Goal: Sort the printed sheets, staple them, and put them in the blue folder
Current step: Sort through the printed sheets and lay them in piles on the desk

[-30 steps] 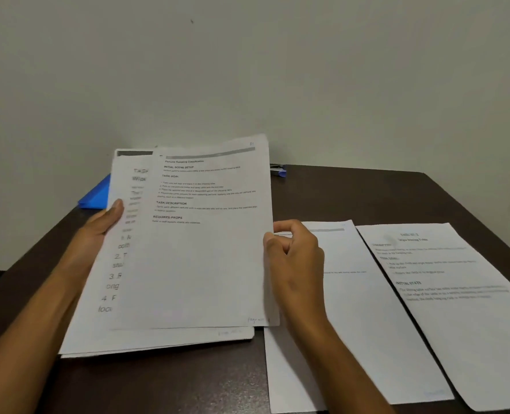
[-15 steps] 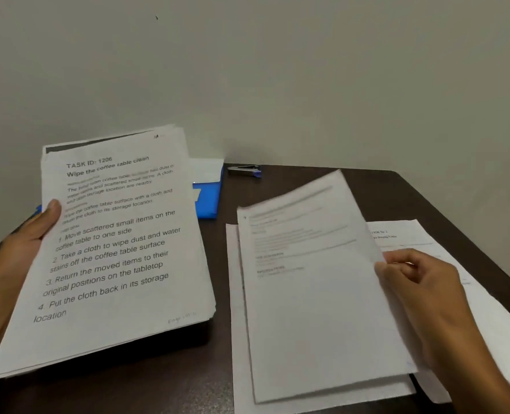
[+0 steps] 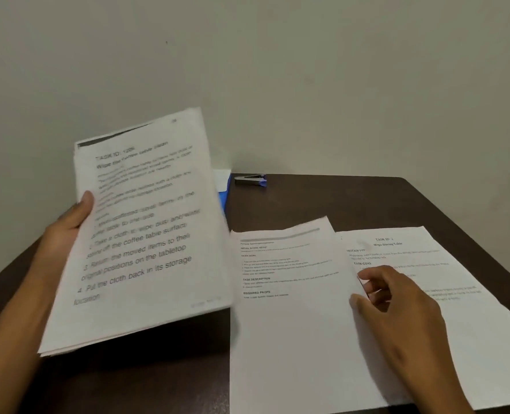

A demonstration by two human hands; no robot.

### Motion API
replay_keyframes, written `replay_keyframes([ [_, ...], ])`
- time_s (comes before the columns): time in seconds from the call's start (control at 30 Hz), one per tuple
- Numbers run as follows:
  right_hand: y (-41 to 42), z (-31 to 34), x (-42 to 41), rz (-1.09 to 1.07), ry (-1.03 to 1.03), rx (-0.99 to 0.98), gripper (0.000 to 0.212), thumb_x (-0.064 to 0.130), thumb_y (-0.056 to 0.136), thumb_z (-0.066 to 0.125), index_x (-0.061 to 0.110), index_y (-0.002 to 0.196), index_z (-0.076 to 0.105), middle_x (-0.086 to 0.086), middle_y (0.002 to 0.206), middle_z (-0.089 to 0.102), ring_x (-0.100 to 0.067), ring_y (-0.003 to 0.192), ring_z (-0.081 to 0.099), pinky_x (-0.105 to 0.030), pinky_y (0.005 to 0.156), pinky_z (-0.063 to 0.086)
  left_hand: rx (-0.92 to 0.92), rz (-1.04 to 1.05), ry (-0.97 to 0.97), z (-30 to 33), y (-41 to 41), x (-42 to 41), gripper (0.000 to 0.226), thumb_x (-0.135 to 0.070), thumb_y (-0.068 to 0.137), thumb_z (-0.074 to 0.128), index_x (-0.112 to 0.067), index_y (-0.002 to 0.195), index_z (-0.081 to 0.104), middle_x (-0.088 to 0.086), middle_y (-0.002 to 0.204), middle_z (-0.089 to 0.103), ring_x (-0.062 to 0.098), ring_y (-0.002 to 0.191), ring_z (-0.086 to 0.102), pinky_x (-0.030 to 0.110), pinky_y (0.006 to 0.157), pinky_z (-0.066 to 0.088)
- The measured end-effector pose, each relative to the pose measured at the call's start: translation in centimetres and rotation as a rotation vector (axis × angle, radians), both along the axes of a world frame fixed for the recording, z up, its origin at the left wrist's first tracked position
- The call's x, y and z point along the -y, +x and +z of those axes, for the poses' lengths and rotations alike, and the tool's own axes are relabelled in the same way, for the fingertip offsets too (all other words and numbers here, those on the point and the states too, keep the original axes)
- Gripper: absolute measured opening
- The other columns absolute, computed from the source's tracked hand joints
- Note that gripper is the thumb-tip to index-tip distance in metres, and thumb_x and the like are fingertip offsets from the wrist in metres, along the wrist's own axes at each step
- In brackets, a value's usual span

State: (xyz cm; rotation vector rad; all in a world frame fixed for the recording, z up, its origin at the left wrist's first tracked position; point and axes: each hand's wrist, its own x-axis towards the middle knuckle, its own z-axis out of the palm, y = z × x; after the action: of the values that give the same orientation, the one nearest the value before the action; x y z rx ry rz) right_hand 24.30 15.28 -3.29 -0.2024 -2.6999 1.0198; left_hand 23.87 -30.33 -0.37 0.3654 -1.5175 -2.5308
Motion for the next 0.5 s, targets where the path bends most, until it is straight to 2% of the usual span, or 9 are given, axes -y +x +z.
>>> replay_keyframes([
  [0.03,0.1,0.2,0.2,-0.007,0.037,-0.006,0.032,0.024,0.090,0.081,0.023,0.119,0.069,-0.002,0.113,0.072,-0.022,0.097,0.067,-0.040,0.093,0.053,-0.002,0.009,-0.038,0.5,-0.2,-1.6,0.059,-0.061,0.098,0.063,-0.026,0.145,0.063,0.008,0.150,0.061,0.031,0.132,0.064,0.063,0.116,0.041],
  [0.07,0.0,0.4,0.3,-0.016,0.062,-0.026,0.035,0.026,0.089,0.082,0.021,0.122,0.070,-0.004,0.119,0.071,-0.023,0.101,0.067,-0.042,0.095,0.053,-0.040,-0.022,-0.064,0.8,-1.0,-3.1,0.055,-0.059,0.099,0.063,-0.024,0.142,0.066,0.010,0.149,0.061,0.031,0.132,0.064,0.061,0.116,0.042],
  [0.13,-0.1,1.2,1.1,0.013,0.025,-0.104,0.033,0.030,0.092,0.078,0.022,0.123,0.071,-0.002,0.122,0.072,-0.020,0.103,0.067,-0.041,0.094,0.056,-0.052,-0.098,-0.038,1.4,-1.9,-5.6,0.049,-0.052,0.104,0.056,-0.021,0.140,0.068,0.009,0.142,0.067,0.031,0.129,0.066,0.050,0.106,0.053],
  [0.2,-0.6,2.2,2.6,0.121,-0.171,-0.143,0.022,0.039,0.097,0.068,0.027,0.115,0.072,0.007,0.113,0.075,-0.011,0.099,0.070,-0.027,0.085,0.058,-0.024,-0.104,-0.008,0.8,-3.3,-7.8,0.046,-0.044,0.106,0.053,-0.016,0.140,0.066,0.011,0.130,0.073,0.031,0.117,0.072,0.043,0.091,0.063],
  [0.27,-1.2,3.2,4.8,0.274,-0.481,-0.037,0.030,0.052,0.098,0.055,0.031,0.112,0.071,0.012,0.106,0.077,-0.008,0.098,0.074,-0.023,0.083,0.059,-0.046,-0.153,-0.042,0.1,-4.3,-9.2,0.044,-0.039,0.107,0.049,-0.012,0.137,0.066,0.013,0.119,0.077,0.030,0.101,0.078,0.040,0.079,0.067],
  [0.33,-1.8,3.6,6.6,0.379,-0.716,0.111,0.034,0.058,0.102,0.049,0.034,0.116,0.067,0.017,0.105,0.078,-0.005,0.096,0.075,-0.025,0.083,0.059,-0.033,-0.185,-0.028,-1.1,-4.9,-9.7,0.046,-0.039,0.105,0.051,-0.012,0.139,0.065,0.017,0.126,0.074,0.034,0.107,0.075,0.045,0.083,0.066],
  [0.4,-2.3,3.3,7.6,0.415,-0.692,0.106,0.033,0.065,0.099,0.054,0.040,0.118,0.064,0.026,0.096,0.075,0.003,0.087,0.071,-0.022,0.078,0.054,-0.014,-0.202,-0.014,-2.2,-5.2,-9.6,0.047,-0.040,0.103,0.054,-0.014,0.141,0.064,0.020,0.136,0.069,0.039,0.118,0.070,0.050,0.091,0.063],
  [0.43,-2.3,3.0,7.9,0.412,-0.647,0.078,0.031,0.062,0.097,0.059,0.041,0.119,0.062,0.026,0.097,0.075,0.003,0.087,0.071,-0.023,0.076,0.052,-0.010,-0.187,-0.010,-2.3,-5.1,-9.6,0.047,-0.040,0.103,0.054,-0.014,0.141,0.064,0.020,0.136,0.068,0.039,0.115,0.071,0.050,0.089,0.064],
  [0.5,-2.5,2.6,8.2,0.383,-0.626,0.024,0.025,0.039,0.098,0.070,0.038,0.122,0.061,0.014,0.102,0.079,-0.007,0.090,0.076,-0.032,0.076,0.057,-0.006,-0.162,-0.014,-2.4,-5.1,-9.6,0.044,-0.037,0.105,0.053,-0.014,0.141,0.064,0.019,0.133,0.070,0.035,0.108,0.075,0.047,0.083,0.066],
])
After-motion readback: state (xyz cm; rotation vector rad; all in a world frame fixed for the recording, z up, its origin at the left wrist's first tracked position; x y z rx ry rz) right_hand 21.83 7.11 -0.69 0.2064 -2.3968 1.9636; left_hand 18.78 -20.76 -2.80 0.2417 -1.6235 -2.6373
